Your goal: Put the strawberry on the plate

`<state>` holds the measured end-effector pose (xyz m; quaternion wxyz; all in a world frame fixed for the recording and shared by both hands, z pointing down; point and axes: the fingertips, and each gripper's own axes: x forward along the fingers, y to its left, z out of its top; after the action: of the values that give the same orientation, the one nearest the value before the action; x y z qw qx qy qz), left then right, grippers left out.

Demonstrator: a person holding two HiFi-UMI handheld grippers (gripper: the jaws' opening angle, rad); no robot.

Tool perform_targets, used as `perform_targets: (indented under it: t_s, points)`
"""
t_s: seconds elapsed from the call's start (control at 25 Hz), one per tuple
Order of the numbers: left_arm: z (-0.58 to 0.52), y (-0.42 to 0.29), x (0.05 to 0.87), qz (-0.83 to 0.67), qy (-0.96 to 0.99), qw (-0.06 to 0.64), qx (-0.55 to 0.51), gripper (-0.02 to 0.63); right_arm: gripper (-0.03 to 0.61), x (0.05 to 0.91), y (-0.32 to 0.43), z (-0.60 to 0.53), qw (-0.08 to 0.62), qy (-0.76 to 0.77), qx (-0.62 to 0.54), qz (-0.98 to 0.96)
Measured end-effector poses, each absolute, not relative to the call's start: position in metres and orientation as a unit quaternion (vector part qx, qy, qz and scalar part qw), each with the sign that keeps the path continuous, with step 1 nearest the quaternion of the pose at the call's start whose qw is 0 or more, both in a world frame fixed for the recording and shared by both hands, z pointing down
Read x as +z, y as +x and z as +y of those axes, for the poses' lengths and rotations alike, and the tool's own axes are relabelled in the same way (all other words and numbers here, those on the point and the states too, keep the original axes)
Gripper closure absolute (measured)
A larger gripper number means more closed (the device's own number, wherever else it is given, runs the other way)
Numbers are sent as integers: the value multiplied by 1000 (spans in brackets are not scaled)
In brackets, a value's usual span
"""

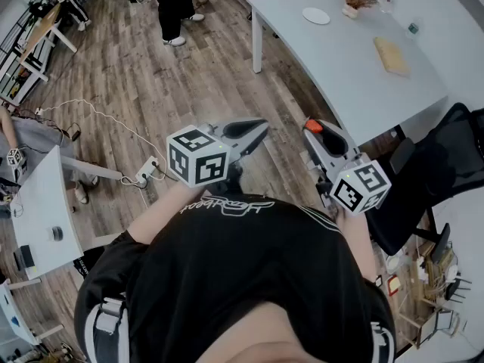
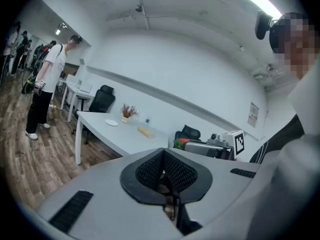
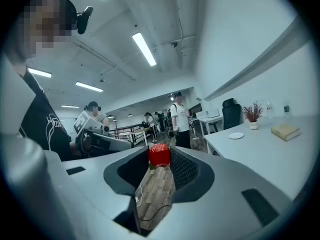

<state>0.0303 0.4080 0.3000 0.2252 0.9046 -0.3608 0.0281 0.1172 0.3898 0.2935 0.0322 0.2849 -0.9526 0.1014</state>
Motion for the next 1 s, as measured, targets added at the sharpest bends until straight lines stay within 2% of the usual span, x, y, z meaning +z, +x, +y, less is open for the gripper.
perform_targets:
  t_s: [1.0]
  points:
    - [388, 36, 310, -364, 902, 228, 34, 607, 451, 305, 117, 368, 17, 274, 123, -954]
